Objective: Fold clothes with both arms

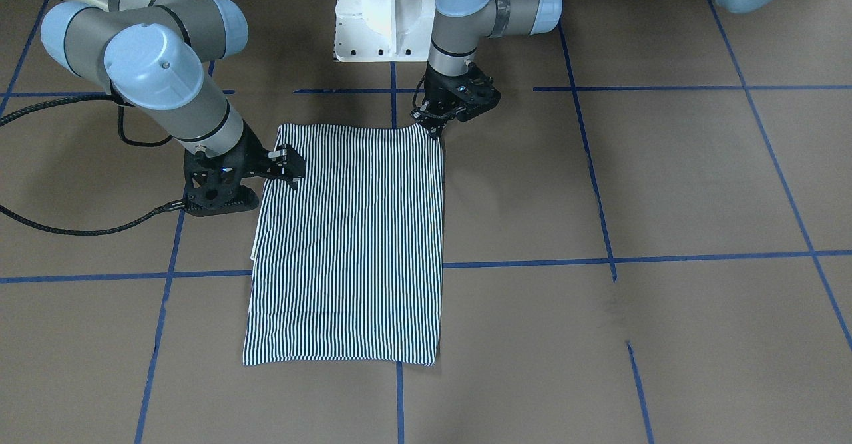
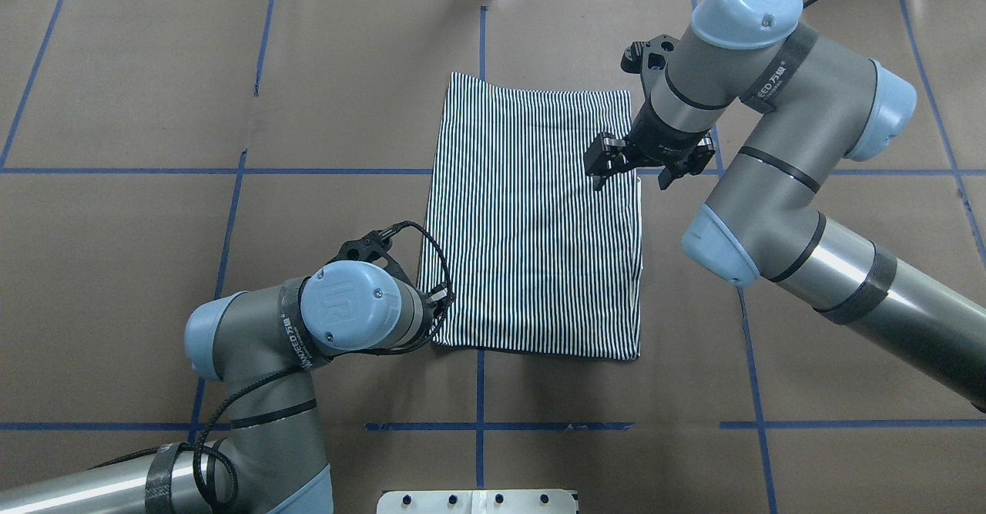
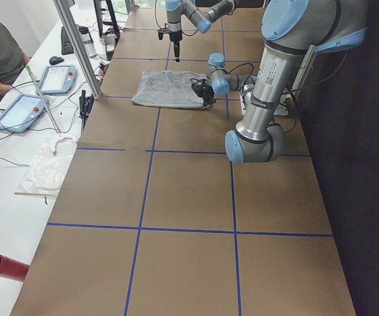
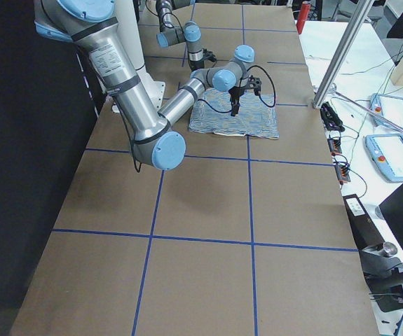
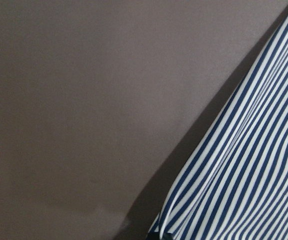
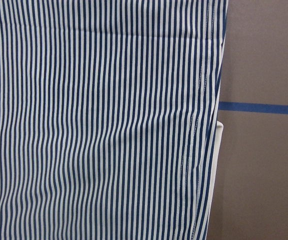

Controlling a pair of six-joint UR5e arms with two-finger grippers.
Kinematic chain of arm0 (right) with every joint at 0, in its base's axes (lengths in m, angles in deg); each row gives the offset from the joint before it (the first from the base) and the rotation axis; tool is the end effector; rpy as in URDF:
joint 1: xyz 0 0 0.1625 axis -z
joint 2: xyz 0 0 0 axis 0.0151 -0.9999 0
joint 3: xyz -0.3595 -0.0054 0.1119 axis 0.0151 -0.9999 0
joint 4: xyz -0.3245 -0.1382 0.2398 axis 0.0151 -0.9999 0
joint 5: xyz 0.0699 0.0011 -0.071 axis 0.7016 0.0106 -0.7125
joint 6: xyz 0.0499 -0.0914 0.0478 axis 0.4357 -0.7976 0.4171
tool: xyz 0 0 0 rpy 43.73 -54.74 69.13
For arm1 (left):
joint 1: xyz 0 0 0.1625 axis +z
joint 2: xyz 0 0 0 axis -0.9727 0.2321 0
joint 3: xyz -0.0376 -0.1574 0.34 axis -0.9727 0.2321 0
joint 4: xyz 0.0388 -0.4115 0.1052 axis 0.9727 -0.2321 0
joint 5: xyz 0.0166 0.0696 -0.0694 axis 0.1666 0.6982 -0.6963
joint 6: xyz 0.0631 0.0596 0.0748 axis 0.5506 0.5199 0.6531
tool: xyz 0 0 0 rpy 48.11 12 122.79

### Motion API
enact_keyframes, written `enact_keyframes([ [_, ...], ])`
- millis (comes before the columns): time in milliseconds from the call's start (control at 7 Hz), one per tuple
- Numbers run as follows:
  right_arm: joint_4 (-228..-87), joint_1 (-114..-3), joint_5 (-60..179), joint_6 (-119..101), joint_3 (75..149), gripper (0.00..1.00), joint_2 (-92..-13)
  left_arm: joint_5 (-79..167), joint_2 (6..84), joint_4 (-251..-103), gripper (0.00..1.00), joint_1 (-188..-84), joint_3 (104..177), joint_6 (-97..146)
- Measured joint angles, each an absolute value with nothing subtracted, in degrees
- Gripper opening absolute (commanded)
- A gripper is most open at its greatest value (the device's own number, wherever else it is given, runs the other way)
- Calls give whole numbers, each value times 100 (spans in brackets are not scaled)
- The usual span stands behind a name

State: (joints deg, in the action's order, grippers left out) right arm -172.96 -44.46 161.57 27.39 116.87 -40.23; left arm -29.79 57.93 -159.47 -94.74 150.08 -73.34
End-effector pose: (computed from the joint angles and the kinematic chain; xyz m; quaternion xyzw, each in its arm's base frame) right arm -0.4072 -0.5076 0.2298 -0.0088 -0.4226 -0.0333 0.9057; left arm 0.5790 -0.3190 0.1962 -0.0576 0.4330 -0.2932 0.8505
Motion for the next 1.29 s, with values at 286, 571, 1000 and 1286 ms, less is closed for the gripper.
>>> enact_keyframes([
  [286, -17296, -4415, 16155, 2824, 11692, 100, -4020, -2987, 5783, -15899, 84, -9392, 15018, -7330],
  [571, -17296, -4407, 16154, 2852, 11698, 100, -4019, -3010, 5812, -15893, 84, -9372, 15014, -7326],
  [1000, -17296, -4405, 16149, 2856, 11699, 100, -4019, -3014, 5850, -15898, 80, -9315, 14947, -7335],
  [1286, -17296, -4405, 16146, 2854, 11694, 100, -4030, -3014, 5859, -15901, 55, -9304, 14913, -7347],
])
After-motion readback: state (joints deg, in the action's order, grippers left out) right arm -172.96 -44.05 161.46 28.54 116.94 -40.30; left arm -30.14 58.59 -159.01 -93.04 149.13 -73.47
